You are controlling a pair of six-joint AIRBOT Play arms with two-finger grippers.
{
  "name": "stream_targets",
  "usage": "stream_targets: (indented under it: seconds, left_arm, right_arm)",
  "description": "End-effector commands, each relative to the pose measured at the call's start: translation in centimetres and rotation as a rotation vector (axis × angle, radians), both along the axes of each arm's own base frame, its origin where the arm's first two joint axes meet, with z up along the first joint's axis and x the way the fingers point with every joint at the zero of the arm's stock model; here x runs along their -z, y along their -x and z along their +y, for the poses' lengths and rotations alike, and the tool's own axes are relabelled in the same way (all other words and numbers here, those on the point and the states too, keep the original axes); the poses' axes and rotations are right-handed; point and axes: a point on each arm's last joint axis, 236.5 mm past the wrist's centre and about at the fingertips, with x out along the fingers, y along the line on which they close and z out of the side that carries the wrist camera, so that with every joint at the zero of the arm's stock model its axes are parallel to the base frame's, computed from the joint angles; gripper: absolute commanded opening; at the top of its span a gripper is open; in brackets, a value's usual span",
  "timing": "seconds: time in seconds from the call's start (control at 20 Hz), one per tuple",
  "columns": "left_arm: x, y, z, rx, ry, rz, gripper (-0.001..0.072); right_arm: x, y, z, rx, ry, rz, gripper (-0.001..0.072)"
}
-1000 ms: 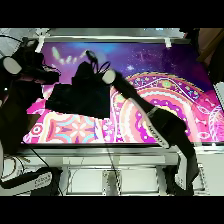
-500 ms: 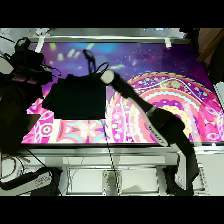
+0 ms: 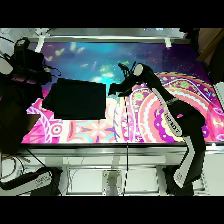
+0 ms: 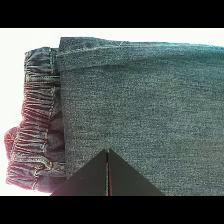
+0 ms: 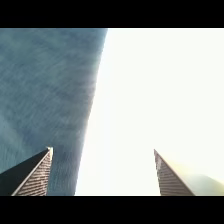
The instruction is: Fold the clothes and pants, and hang the long-sleeved shirts on hangers.
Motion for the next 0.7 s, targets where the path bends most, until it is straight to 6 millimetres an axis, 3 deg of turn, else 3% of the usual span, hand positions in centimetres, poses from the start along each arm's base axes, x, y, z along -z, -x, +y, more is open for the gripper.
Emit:
stream_targets:
  seconds: [0.0, 0.2, 0.35, 0.45, 0.55, 0.6, 0.65]
  left_arm:
    - [0.0, 0.0, 0.0, -0.001, 0.000, 0.000, 0.0026]
    - [0.0, 0.0, 0.0, -0.001, 0.000, 0.000, 0.0026]
    - [0.0, 0.0, 0.0, -0.001, 0.000, 0.000, 0.0026]
    - [0.0, 0.0, 0.0, -0.001, 0.000, 0.000, 0.0026]
    - [0.0, 0.0, 0.0, -0.001, 0.000, 0.001, 0.0026]
    - [0.1, 0.1, 0.0, 0.000, 0.000, 0.005, 0.0025]
    - [0.2, 0.2, 0.0, 0.001, 0.000, 0.013, 0.0026]
  right_arm:
    - [2.1, -0.9, 2.6, 0.137, -0.208, 0.094, 0.0694]
    - [3.2, -2.6, 5.2, 0.220, -0.324, 0.095, 0.0693]
    - [3.6, -0.9, 7.2, 0.176, -0.319, 0.106, 0.0692]
    - [2.6, 0.4, 9.1, 0.115, -0.367, 0.098, 0.0668]
    - [1.3, 1.1, 10.7, 0.083, -0.429, 0.092, 0.0537]
    - [0.6, 1.1, 11.0, 0.075, -0.443, 0.090, 0.0419]
    - [-0.4, 1.1, 11.2, 0.050, -0.457, 0.083, 0.0202]
